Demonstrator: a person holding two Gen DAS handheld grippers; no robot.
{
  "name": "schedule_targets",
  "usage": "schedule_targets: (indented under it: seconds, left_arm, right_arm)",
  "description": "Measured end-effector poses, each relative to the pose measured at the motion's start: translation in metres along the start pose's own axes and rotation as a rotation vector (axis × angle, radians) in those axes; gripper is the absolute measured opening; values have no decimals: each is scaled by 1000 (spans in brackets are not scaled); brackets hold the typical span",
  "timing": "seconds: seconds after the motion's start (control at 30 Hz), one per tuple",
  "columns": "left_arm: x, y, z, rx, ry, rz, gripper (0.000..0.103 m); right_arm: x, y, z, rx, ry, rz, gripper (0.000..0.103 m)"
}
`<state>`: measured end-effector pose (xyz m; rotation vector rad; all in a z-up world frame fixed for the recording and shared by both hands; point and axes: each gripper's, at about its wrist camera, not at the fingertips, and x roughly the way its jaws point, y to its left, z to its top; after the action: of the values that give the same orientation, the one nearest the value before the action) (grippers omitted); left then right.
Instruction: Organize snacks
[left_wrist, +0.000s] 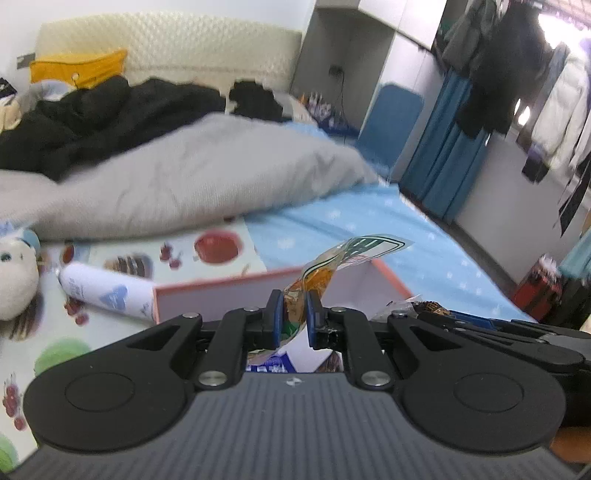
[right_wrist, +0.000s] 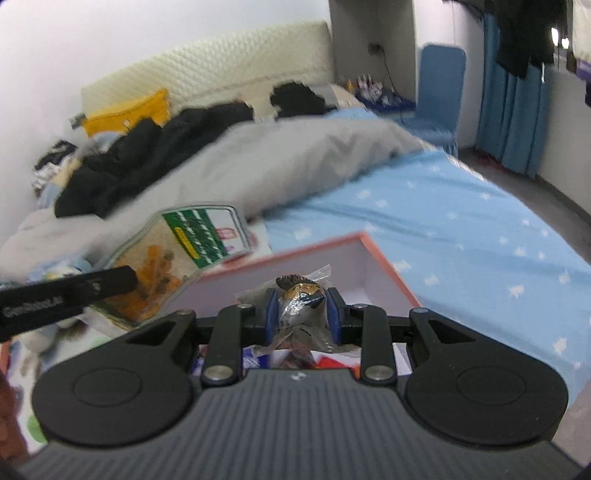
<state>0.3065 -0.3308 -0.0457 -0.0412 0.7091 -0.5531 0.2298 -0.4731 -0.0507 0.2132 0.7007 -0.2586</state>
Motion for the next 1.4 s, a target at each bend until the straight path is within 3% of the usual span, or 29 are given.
schedule_targets:
  seconds: [0.33,0.8,0.83,0.87,0.9,0.93,0.97,1.17,1.4]
  left_arm:
    - [59,0,-35,9,159,28,15]
    - [81,4,-51,-2,233,19,16]
    - [80,5,-51,-8,230,13,18]
    - [79,6,-50,-16,236,5,27]
    - [76,7,-48,-36,241,-23,36]
    - [73,10,-46,-59,238,-50,58]
    - [67,11,-44,-73,219,-54,66]
    - [30,5,-24,-22,128,-51,67]
    - [-34,-2,6,46,11,-65,74]
  right_arm:
    - [48,-20,-30,20,126,-8,32]
    - [69,-33,-44,44,195,-4,36]
    - [69,-34,-42,49,197,-5,36]
    - [69,-35,-42,56,198,-2,43]
    - [67,-34,-41,62,198,0,57]
    - [65,-34,-40,65,192,-2,63]
    - [61,-33,-39,60,179,0,68]
    - [41,-31,-30,73,136,-17,68]
    - [-20,-15,-2,68,-1,0,68]
